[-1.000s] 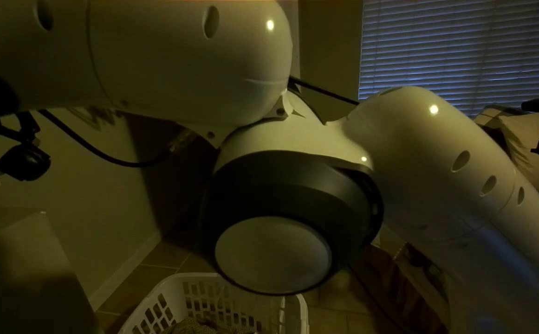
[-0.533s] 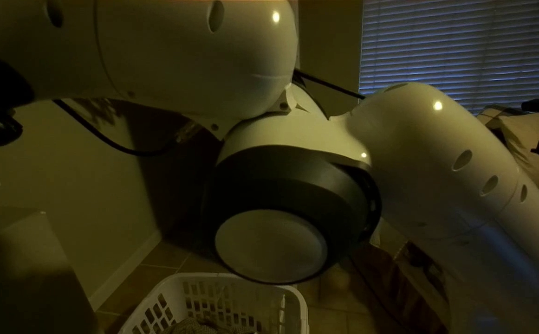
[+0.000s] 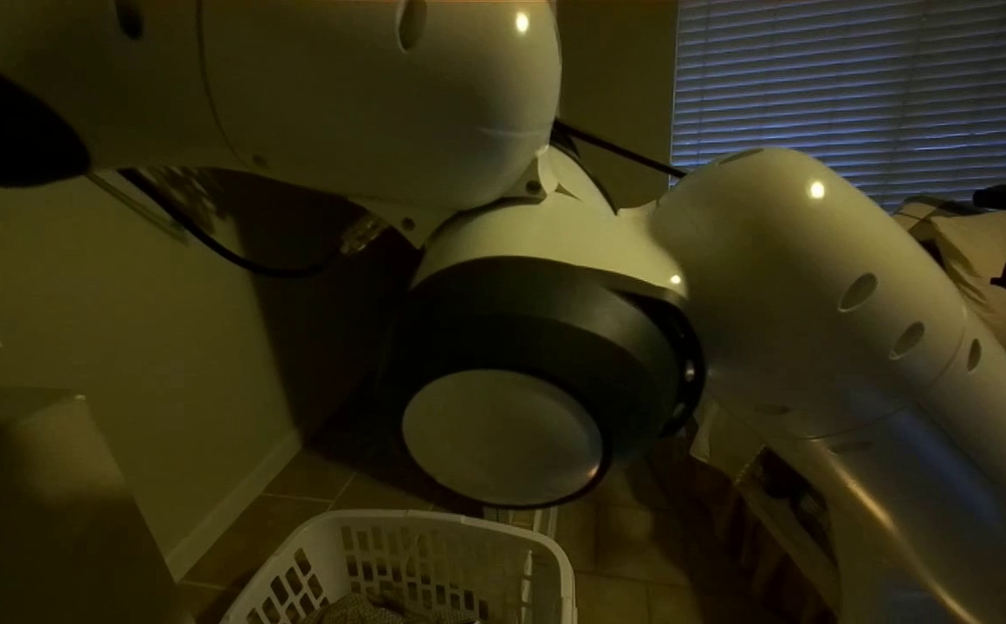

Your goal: Move the black object to the shelf above

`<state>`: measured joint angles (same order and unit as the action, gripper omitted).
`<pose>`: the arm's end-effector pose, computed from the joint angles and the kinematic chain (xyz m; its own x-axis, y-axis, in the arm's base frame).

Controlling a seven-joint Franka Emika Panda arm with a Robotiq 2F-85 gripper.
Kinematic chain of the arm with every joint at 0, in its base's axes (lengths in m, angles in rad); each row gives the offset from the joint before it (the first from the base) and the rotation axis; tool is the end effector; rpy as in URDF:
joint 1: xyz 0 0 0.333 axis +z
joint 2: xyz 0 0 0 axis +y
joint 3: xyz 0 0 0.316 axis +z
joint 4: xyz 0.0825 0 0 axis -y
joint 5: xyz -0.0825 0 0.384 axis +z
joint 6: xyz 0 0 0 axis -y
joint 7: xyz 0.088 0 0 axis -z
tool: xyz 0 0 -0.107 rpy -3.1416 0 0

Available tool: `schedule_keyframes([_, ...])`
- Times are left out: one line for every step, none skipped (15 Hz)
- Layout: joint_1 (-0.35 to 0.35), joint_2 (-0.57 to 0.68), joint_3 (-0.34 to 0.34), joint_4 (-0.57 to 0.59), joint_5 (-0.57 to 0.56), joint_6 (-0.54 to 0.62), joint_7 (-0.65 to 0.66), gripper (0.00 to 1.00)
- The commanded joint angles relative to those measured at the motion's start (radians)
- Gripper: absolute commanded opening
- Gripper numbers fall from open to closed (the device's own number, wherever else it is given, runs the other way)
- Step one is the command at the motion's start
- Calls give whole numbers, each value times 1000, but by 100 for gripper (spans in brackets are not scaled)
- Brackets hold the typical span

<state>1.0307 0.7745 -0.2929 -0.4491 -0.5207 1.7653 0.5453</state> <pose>0.4789 0.5544 0.6915 0.5989 0.3128 0.7372 0.1387 -0.9472 0.2892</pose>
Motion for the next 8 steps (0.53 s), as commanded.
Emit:
schedule_keyframes([-11,-7,1,0,-8,96,28,20])
schedule_keyframes([-14,-7,0,0,-7,125,35,20])
schedule_keyframes([-16,-7,-2,0,-8,146,40,20])
schedule_keyframes([-20,-7,-2,0,-6,172,45,20])
schedule_keyframes([-27,-6,2,0,-1,199,46,20])
schedule_keyframes([-34,-5,5,0,5,227,48,20])
schedule_keyframes([-41,-4,7,0,9,246,49,20])
schedule_keyframes([-48,-4,10,0,14,272,50,20])
